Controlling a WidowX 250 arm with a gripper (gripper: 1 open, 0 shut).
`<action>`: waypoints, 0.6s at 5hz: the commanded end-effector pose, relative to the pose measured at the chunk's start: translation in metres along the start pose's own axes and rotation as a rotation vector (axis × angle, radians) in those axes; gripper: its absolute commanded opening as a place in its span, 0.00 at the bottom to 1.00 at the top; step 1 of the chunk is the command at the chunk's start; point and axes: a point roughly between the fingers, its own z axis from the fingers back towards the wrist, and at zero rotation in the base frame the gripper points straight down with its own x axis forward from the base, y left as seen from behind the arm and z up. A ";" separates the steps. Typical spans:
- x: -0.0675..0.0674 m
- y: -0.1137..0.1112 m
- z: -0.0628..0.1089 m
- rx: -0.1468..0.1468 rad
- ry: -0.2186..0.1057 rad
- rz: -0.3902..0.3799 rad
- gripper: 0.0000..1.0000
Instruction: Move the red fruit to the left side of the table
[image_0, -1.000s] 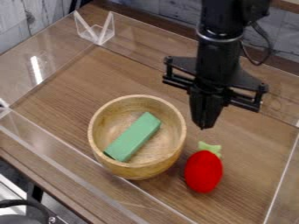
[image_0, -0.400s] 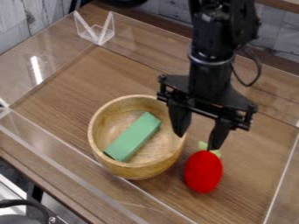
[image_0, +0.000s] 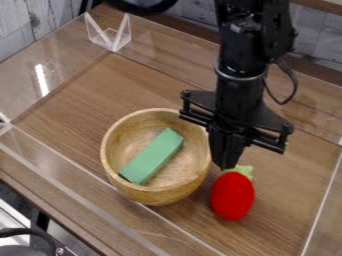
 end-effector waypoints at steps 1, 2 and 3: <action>0.001 0.000 0.008 -0.006 -0.023 -0.008 0.00; 0.001 0.002 0.012 -0.008 -0.026 -0.007 0.00; 0.001 0.003 0.015 -0.008 -0.029 -0.008 0.00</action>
